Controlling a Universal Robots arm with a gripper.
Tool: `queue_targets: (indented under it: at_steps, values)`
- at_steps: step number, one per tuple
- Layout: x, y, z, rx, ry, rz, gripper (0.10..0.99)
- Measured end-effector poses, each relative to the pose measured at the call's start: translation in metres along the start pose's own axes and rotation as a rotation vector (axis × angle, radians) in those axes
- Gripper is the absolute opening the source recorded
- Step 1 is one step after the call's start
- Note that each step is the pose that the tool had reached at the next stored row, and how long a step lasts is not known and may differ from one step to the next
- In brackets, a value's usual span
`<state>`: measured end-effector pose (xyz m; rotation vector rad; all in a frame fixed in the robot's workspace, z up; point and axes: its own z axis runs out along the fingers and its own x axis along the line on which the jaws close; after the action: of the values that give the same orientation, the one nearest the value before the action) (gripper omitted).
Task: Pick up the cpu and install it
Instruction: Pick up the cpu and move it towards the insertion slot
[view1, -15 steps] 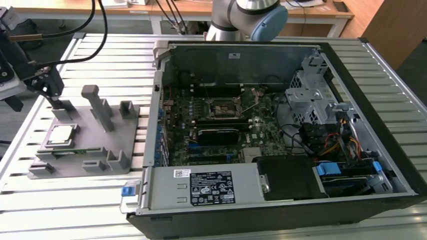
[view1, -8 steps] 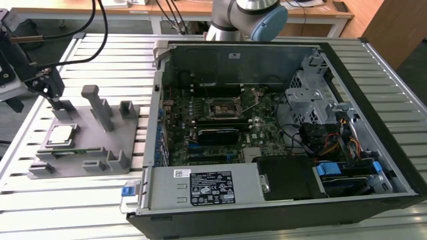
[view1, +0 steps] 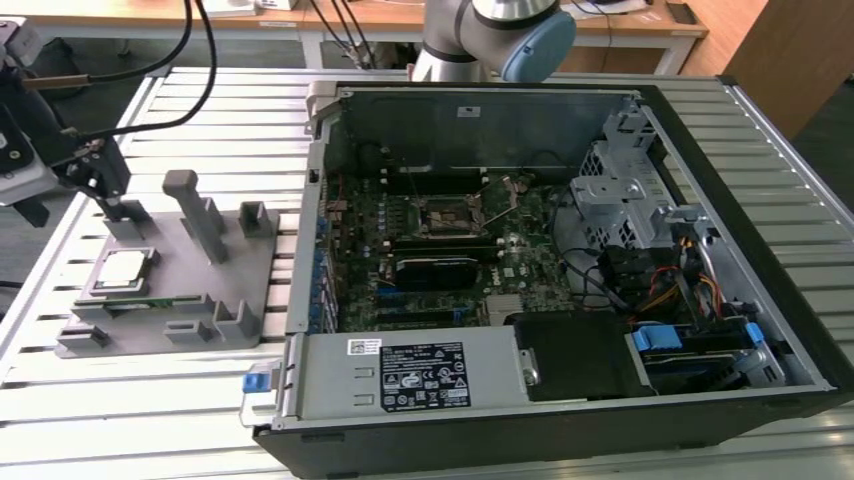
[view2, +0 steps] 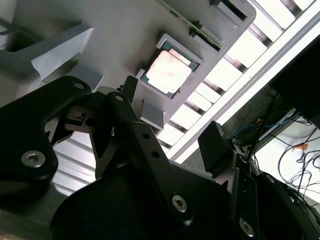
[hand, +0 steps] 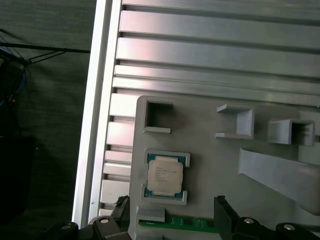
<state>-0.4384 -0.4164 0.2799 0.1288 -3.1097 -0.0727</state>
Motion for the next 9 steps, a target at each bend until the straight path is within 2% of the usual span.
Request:
queue_targets:
  at_steps: [9]
  values:
    - [-0.0001,-0.0003,0.0033,0.000,0.0000,-0.001,0.761]
